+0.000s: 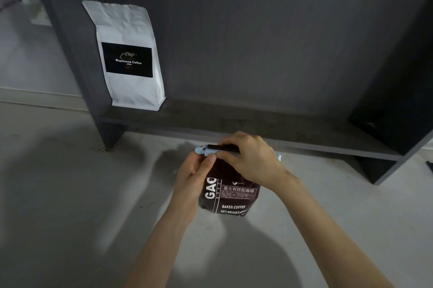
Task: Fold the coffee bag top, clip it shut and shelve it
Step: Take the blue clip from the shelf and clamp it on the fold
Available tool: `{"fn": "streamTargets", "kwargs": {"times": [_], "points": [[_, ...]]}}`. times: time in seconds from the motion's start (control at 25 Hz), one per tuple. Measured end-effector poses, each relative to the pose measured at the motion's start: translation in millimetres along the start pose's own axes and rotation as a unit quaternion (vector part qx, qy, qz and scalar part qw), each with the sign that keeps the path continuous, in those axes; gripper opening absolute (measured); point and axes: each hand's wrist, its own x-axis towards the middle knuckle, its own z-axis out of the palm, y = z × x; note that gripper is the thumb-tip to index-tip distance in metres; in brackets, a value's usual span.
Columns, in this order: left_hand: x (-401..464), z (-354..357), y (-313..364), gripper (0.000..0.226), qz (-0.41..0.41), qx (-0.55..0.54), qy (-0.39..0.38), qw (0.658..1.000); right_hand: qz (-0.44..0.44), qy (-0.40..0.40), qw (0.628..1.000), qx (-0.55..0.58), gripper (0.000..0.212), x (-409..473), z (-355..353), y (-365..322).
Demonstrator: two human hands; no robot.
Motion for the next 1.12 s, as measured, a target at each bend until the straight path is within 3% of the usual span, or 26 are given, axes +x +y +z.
{"fn": "streamTargets", "kwargs": {"times": [0.24,0.44,1.12], "points": [[1.7,0.2,-1.3,0.020,0.005,-0.014,-0.005,1.000,0.005,0.013,1.000,-0.017,0.030,-2.3,3.7,-2.2],[1.9,-0.4,-0.7,0.031,0.007,-0.029,-0.015,0.999,0.005,0.011,1.000,-0.018,0.029,-3.5,3.7,-2.8],[-0.5,-3.2,-2.6,0.024,-0.001,-0.014,-0.017,1.000,0.000,-0.012,1.000,-0.010,0.024,-3.7,3.3,-2.4]]}}
